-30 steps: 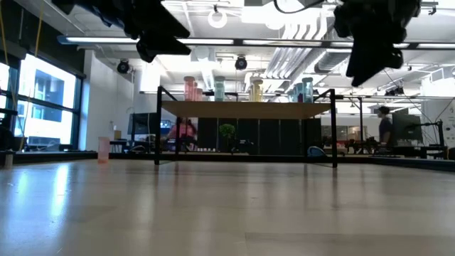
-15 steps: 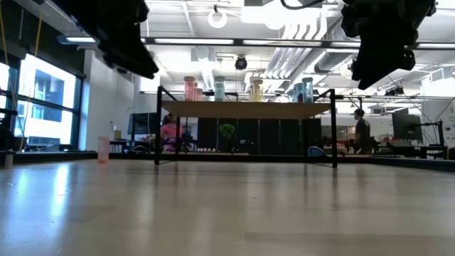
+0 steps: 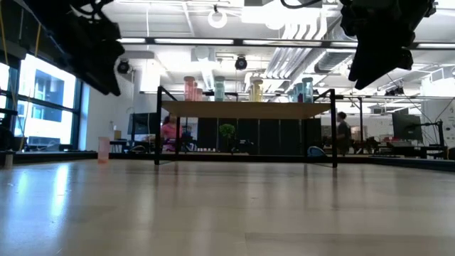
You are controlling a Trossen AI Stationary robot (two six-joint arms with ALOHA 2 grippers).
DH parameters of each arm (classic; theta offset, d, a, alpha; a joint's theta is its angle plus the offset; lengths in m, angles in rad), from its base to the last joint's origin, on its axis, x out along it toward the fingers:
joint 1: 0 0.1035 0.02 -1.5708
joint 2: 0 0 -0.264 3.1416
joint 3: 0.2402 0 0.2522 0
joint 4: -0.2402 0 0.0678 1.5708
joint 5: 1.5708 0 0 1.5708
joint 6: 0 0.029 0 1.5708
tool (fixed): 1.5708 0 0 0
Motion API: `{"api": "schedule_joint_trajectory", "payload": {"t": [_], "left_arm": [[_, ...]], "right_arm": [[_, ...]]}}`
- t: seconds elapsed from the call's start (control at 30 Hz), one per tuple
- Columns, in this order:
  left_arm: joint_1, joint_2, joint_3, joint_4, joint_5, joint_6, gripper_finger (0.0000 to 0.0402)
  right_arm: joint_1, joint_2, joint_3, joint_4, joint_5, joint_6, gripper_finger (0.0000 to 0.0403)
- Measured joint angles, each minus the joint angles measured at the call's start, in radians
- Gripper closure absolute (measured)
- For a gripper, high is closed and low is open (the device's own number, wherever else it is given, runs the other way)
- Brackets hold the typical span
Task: Pick and place medicine bottles onto shelf by color
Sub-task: Put the pink medicine bottle on the shelf
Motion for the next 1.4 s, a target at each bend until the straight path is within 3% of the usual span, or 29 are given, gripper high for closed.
{"api": "schedule_joint_trajectory", "payload": {"t": [0.27, 0.53, 1.2, 1.4], "left_arm": [[0.0, 0.0, -0.001, -0.185, -0.032, -0.332, 0.0177], [0.023, 0.0, -0.087, -0.194, -0.08, -0.526, 0.0177], [0.042, 0.005, -0.36, 0.183, -0.168, -0.548, 0.0177], [0.042, 0.005, -0.427, 0.292, -0.187, -0.479, 0.0177]], "right_arm": [[0.0, 0.0, 0.0, 0.0, 0.021, 0.0, 0.0242], [0.0, 0.0, 0.0, 0.004, 0.039, -0.023, 0.0242], [0.0, 0.001, 0.0, 0.054, 0.038, -0.026, 0.0242], [0.0, 0.001, 0.0, 0.063, 0.038, -0.052, 0.0242]]}}
